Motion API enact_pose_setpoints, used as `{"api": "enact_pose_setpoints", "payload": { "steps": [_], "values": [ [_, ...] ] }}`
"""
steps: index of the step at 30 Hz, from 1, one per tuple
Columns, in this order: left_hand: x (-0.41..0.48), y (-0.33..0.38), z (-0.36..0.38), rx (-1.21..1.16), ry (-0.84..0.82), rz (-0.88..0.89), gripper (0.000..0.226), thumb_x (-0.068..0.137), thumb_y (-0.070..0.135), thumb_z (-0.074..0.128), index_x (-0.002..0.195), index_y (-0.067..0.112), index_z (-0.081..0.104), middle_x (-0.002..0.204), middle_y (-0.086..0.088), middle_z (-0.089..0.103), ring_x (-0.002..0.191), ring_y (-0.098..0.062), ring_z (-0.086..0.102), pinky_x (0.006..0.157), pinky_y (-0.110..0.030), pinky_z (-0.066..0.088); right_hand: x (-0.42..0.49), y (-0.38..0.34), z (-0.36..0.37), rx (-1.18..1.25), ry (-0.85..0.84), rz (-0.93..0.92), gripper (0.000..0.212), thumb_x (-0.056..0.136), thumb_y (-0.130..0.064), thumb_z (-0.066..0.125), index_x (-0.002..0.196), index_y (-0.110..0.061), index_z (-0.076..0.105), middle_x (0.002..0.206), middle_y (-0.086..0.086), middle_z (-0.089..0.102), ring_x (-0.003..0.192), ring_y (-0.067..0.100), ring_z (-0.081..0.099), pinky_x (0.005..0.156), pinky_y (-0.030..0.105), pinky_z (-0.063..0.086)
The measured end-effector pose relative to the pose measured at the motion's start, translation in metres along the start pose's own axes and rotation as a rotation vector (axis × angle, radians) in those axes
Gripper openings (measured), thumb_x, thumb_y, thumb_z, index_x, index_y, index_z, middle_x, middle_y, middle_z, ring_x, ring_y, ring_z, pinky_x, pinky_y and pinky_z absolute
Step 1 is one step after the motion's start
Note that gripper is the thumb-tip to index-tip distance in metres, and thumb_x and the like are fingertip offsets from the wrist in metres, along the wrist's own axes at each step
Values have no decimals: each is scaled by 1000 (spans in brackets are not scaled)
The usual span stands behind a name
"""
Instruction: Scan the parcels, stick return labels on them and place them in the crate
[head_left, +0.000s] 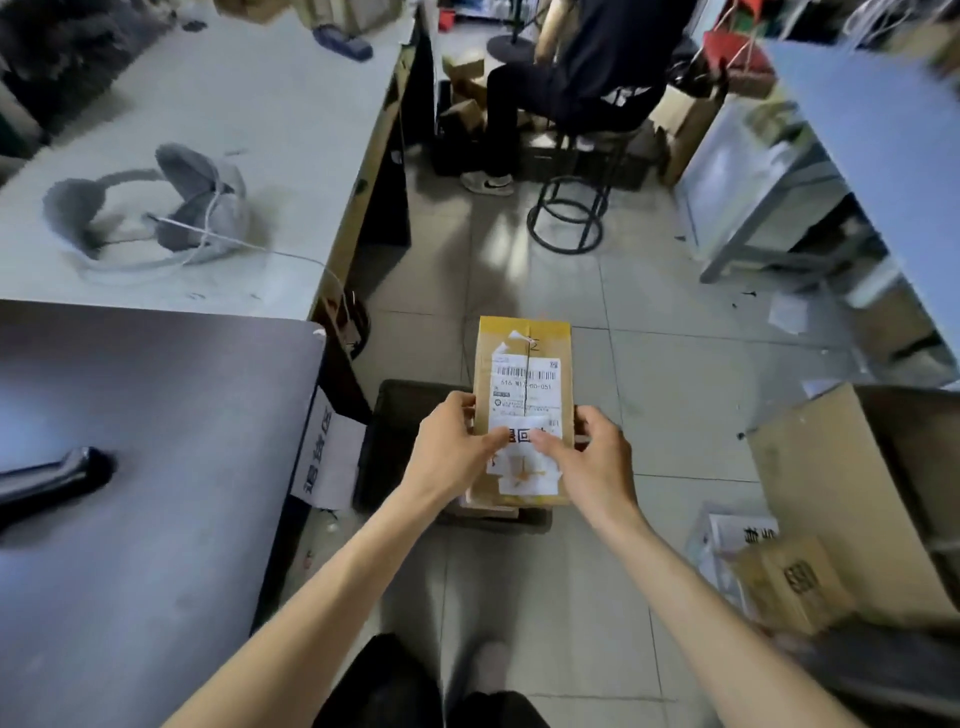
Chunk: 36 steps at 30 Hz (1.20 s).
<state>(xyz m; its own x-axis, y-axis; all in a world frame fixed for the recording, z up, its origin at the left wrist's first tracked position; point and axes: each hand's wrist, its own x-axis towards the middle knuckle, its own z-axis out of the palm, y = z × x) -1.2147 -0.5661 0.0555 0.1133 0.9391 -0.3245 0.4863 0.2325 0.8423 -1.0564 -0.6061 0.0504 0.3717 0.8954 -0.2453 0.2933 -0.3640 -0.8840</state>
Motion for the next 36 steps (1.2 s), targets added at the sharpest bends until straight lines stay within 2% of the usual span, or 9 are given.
{"api": "enact_pose_setpoints", "payload": {
  "steps": [2, 5, 13, 18, 21, 25, 29, 32, 36],
  "values": [
    [23, 0, 10, 5, -22, -27, 48, 84, 25, 72, 127, 11, 55, 118, 0, 67, 90, -7, 65, 68, -11, 49, 23, 6, 1, -14, -9, 39, 22, 78, -17, 78, 93, -24, 62, 90, -11, 70, 80, 3, 67, 69, 33, 58],
    [68, -4, 19, -2, -64, -61, 47, 86, 23, 72, 127, 10, 53, 118, -1, 67, 83, -3, 63, 59, -9, 50, 65, 13, 11, -37, -9, 89, 23, 78, -17, 78, 93, -24, 62, 90, -11, 70, 82, 10, 68, 72, 37, 58],
    [207, -41, 56, 23, -196, -106, 45, 86, 24, 71, 124, 11, 51, 115, 3, 65, 84, -3, 62, 59, -13, 53, 191, 59, 45, -98, 5, 175, 25, 80, -17, 76, 101, -19, 62, 89, -18, 67, 80, -2, 65, 65, 23, 54],
    [280, -100, 95, 159, -285, -146, 48, 84, 32, 73, 123, 14, 51, 119, 0, 63, 103, -16, 63, 87, -35, 56, 261, 136, 75, -206, -47, 240, 29, 83, -15, 74, 108, -13, 59, 102, -5, 69, 83, 13, 66, 61, 19, 53],
    [317, -148, 118, 291, -307, -158, 54, 82, 45, 73, 124, 17, 52, 113, 4, 60, 99, -15, 60, 86, -34, 54, 301, 198, 96, -301, -97, 257, 36, 83, -13, 73, 117, -14, 59, 110, 0, 69, 90, 16, 64, 70, 24, 52],
    [351, -214, 149, 369, -325, -165, 50, 84, 40, 70, 126, 17, 54, 122, -2, 61, 106, -20, 60, 91, -41, 52, 341, 281, 127, -420, -227, 269, 45, 83, -10, 72, 125, -17, 56, 116, 5, 68, 99, 21, 62, 81, 32, 52],
    [370, -264, 182, 352, -332, -218, 46, 87, 34, 69, 126, 16, 52, 122, -1, 61, 99, -15, 61, 81, -31, 54, 366, 339, 156, -511, -346, 255, 40, 88, -11, 67, 126, -16, 53, 120, 8, 65, 102, 28, 65, 73, 37, 57],
    [375, -286, 202, 311, -320, -248, 45, 88, 32, 69, 126, 17, 52, 119, 1, 61, 96, -10, 58, 76, -24, 48, 384, 361, 168, -598, -351, 218, 36, 91, -14, 64, 125, -16, 52, 121, 9, 65, 103, 31, 64, 79, 48, 56],
    [377, -300, 216, 303, -309, -242, 40, 86, 33, 69, 121, 20, 53, 107, 9, 57, 95, -8, 55, 72, -20, 47, 400, 370, 178, -701, -432, 218, 40, 91, -18, 66, 127, -16, 48, 128, 7, 61, 110, 30, 61, 84, 49, 54]
  ]
}}
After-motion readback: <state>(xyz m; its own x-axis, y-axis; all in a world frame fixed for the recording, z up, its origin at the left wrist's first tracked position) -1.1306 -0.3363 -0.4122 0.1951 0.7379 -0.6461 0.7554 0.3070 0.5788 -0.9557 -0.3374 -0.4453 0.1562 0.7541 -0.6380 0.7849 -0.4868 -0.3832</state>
